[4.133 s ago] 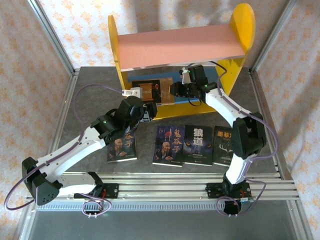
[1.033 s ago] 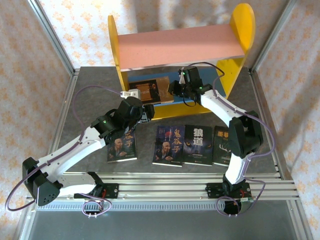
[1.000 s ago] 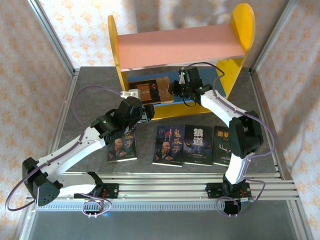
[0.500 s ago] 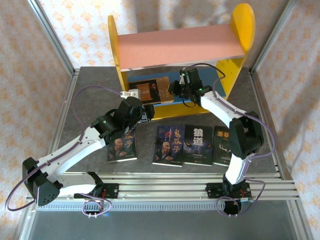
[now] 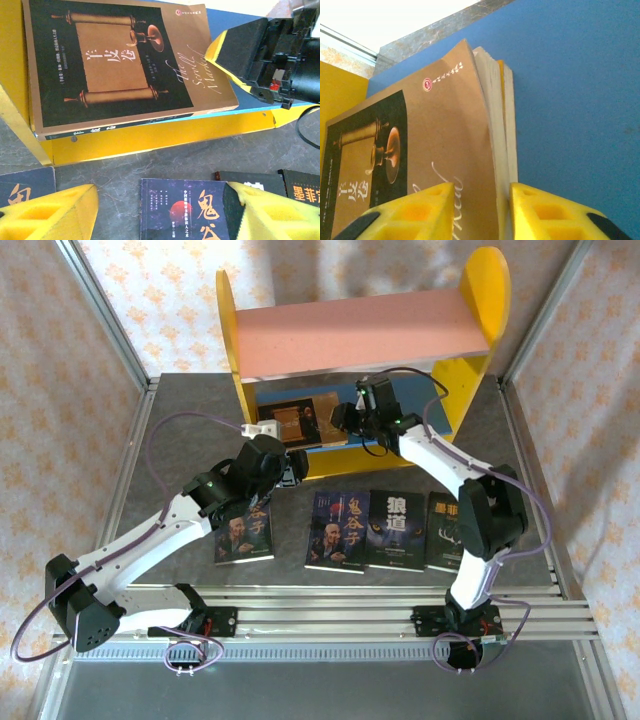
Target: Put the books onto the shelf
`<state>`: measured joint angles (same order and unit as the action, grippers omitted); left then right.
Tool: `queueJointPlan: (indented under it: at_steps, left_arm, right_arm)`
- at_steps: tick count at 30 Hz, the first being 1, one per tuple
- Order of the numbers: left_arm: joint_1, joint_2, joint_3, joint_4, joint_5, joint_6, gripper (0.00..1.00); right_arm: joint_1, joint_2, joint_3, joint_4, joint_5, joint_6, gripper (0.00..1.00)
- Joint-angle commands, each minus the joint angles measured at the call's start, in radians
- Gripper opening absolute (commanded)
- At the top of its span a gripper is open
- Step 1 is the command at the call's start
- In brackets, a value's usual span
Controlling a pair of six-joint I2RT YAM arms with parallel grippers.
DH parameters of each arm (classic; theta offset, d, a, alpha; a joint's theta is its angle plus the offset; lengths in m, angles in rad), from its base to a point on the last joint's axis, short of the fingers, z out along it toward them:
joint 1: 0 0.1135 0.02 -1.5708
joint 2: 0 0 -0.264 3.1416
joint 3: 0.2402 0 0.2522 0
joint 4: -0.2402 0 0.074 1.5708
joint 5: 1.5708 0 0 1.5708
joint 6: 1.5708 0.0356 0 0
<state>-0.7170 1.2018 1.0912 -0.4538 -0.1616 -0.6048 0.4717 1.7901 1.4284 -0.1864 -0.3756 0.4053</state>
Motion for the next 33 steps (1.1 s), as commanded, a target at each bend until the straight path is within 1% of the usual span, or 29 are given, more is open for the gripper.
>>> queueJointPlan:
  at_steps: [1, 6, 11, 16, 22, 33]
  left_arm:
    - [0.011, -0.025, 0.02, -0.048, -0.034, 0.009, 0.68]
    - [0.014, -0.052, 0.041, -0.093, -0.07, 0.034, 0.68]
    - [0.023, -0.083, 0.055, -0.13, -0.101, 0.051, 0.69]
    - [0.031, -0.108, 0.058, -0.181, -0.151, 0.053, 0.69]
    - [0.041, -0.14, 0.036, -0.189, -0.159, 0.053, 0.7]
    - [0.045, -0.157, 0.016, -0.184, -0.155, 0.048, 0.7]
  right_arm:
    - [0.016, -0.086, -0.007, -0.043, 0.078, -0.064, 0.35]
    - [0.055, -0.135, 0.003, -0.112, 0.173, -0.124, 0.36]
    - [0.145, -0.115, 0.071, -0.189, 0.26, -0.182, 0.37]
    - [0.215, -0.056, 0.137, -0.233, 0.297, -0.213, 0.37]
    - [0.269, 0.024, 0.209, -0.273, 0.316, -0.234, 0.37]
    - [0.314, 0.123, 0.304, -0.345, 0.365, -0.268, 0.37]
